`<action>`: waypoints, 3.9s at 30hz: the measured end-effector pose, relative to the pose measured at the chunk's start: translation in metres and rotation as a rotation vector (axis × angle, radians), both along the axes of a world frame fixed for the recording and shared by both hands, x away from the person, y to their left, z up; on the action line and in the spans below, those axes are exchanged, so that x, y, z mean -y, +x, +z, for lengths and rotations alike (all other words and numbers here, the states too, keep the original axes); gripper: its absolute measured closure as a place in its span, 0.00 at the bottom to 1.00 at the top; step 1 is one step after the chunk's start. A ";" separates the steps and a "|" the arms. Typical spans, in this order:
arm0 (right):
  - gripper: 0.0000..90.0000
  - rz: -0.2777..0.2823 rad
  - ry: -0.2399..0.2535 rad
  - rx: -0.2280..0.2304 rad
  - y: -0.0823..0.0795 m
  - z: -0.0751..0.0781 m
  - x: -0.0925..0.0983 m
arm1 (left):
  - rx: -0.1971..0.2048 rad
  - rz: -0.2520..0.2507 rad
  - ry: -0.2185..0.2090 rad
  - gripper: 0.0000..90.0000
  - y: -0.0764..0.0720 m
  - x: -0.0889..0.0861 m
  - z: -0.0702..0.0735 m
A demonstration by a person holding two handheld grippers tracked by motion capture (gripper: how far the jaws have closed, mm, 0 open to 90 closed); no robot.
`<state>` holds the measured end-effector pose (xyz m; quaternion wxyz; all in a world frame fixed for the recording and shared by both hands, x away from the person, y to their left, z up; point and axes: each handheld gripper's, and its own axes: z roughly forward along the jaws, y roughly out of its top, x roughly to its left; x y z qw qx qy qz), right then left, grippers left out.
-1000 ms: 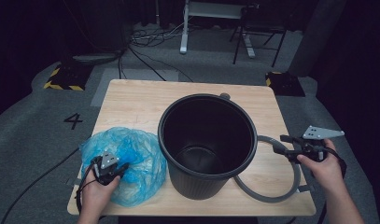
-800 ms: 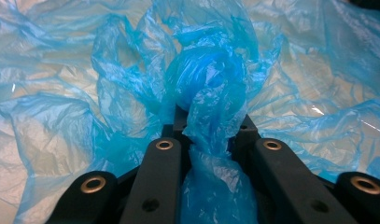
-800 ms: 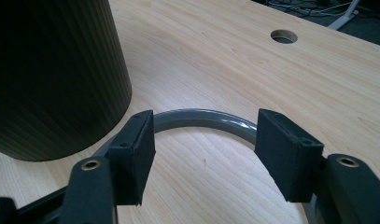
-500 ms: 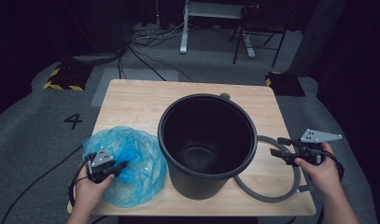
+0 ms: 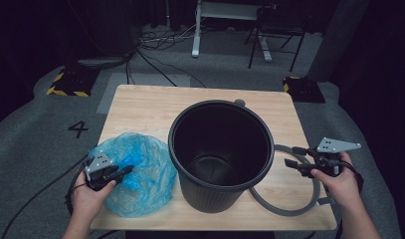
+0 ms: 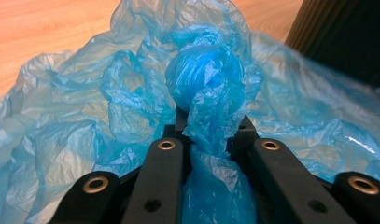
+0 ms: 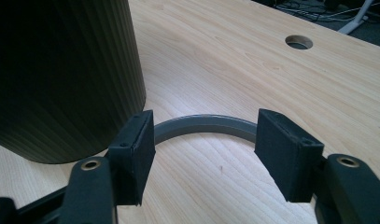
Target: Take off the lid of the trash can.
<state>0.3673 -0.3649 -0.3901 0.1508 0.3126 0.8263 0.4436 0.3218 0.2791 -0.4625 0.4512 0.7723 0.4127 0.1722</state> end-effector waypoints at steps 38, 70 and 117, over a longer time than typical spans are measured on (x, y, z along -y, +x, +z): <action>0.41 0.008 0.010 0.016 -0.011 0.001 -0.009 | 0.167 -0.205 -0.152 0.88 0.007 -0.031 0.110; 0.41 0.030 0.007 0.001 -0.011 0.000 -0.019 | 0.254 -0.254 -0.192 0.88 0.004 -0.060 0.196; 0.41 0.029 0.014 -0.016 -0.019 -0.012 -0.019 | 0.344 -0.291 -0.246 0.88 0.053 0.015 0.275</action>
